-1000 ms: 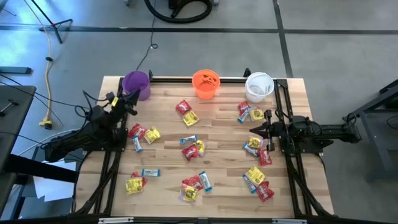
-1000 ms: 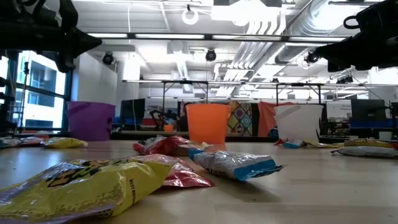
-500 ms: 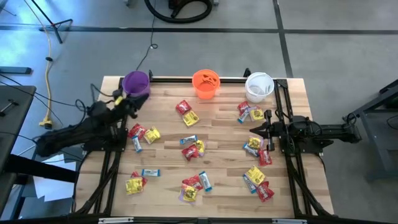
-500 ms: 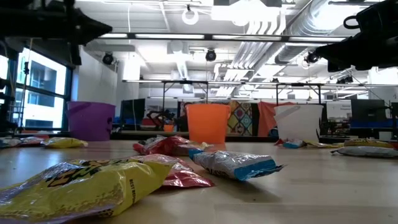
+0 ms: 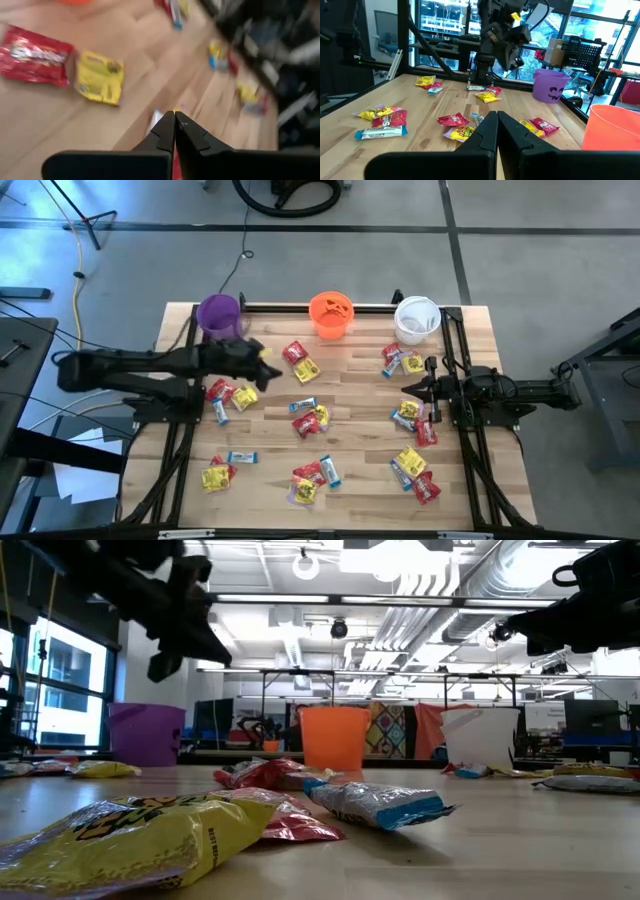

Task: Organize candy in baskets
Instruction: Put the white chocolate into the orange bucket

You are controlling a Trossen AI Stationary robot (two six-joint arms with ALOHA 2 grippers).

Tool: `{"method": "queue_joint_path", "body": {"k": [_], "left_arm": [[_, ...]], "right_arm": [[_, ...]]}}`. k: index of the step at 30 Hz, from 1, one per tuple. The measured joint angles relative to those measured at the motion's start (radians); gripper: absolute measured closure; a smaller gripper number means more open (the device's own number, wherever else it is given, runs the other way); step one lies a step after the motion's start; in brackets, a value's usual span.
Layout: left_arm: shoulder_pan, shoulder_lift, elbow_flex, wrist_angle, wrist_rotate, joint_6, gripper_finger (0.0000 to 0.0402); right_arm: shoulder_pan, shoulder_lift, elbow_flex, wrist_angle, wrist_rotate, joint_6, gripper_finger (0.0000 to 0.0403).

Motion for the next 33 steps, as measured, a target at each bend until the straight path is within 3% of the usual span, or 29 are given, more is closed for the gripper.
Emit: {"method": "queue_joint_path", "body": {"k": [9, 17, 24, 31, 33], "left_arm": [[-0.092, 0.096, 0.05, -0.036, 0.015, 0.158, 0.0396], [-0.139, 0.177, 0.05, -0.034, 0.006, 0.193, 0.0336], [-0.166, 0.323, 0.073, 0.021, 0.004, 0.212, 0.0272], [-0.181, 0.523, 0.22, -0.046, -0.121, 0.348, 0.025], [-0.171, 0.577, 0.247, -0.078, -0.115, 0.348, 0.0246]], "right_arm": [[0.0, 0.0, 0.0, 0.0, 0.0, 0.0, 0.0402], [0.0, 0.0, 0.0, 0.0, 0.0, 0.0, 0.0402], [0.0, 0.0, 0.0, 0.0, 0.0, 0.0, 0.0402], [0.0, 0.0, 0.0, 0.0, 0.0, 0.0, 0.0402], [0.0, 0.0, 0.0, 0.0, 0.0, 0.0, 0.0402]]}}
